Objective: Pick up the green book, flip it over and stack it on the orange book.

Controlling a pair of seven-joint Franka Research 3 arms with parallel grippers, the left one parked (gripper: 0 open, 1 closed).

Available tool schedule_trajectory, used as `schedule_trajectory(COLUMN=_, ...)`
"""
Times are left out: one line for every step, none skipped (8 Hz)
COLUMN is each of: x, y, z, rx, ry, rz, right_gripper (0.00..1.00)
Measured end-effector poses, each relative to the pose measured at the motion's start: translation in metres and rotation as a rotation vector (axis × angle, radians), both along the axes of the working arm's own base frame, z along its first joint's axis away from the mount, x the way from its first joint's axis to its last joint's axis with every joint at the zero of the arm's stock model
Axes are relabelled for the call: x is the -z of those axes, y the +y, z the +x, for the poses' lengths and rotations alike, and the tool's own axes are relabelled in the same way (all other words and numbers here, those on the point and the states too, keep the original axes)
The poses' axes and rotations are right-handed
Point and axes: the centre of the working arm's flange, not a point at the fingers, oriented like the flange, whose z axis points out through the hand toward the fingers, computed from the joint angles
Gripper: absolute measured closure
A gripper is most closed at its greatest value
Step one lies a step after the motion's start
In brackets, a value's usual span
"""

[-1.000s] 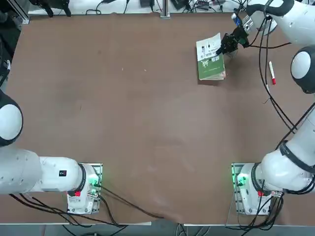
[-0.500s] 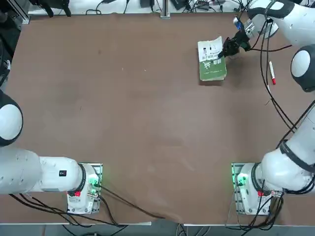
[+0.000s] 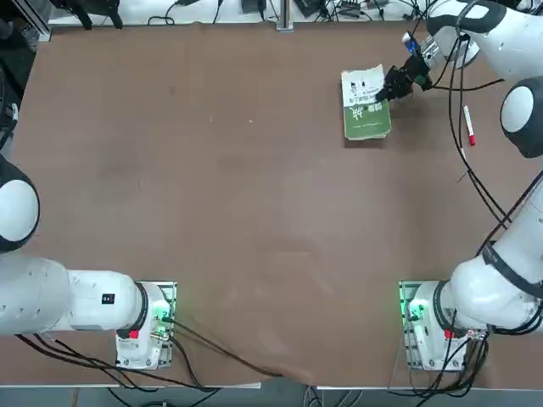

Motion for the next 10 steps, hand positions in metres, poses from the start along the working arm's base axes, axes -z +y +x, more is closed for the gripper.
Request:
schedule_trajectory(x=-0.001, y=0.001, z=0.001, rx=-0.01, ry=-0.005, rz=-0.007, right_gripper=0.41)
schedule_trajectory(x=-0.003, y=0.0, z=0.003, rx=-0.029, ry=-0.014, rz=-0.027, right_gripper=0.21)
schedule_trajectory(x=-0.006, y=-0.002, z=0.005, rx=-0.044, ry=-0.023, rz=-0.044, right_gripper=0.03)
schedule_trajectory(x=-0.008, y=-0.002, z=0.007, rx=-0.058, ry=-0.031, rz=-0.058, right_gripper=0.0)
schedule_trajectory(x=-0.011, y=-0.004, z=0.009, rx=-0.083, ry=-0.042, rz=-0.086, right_gripper=0.0)
schedule_trajectory(x=-0.017, y=-0.006, z=0.013, rx=-0.113, ry=-0.059, rz=-0.12, right_gripper=0.0)
schedule_trajectory(x=-0.027, y=-0.008, z=0.02, rx=-0.139, ry=-0.085, rz=-0.152, right_gripper=0.0)
schedule_trajectory(x=-0.045, y=-0.008, z=0.029, rx=-0.161, ry=-0.127, rz=-0.183, right_gripper=0.0)
schedule_trajectory(x=-0.074, y=-0.009, z=0.04, rx=-0.184, ry=-0.183, rz=-0.224, right_gripper=0.0)
schedule_trajectory(x=-0.11, y=-0.009, z=0.049, rx=-0.204, ry=-0.242, rz=-0.276, right_gripper=0.0)
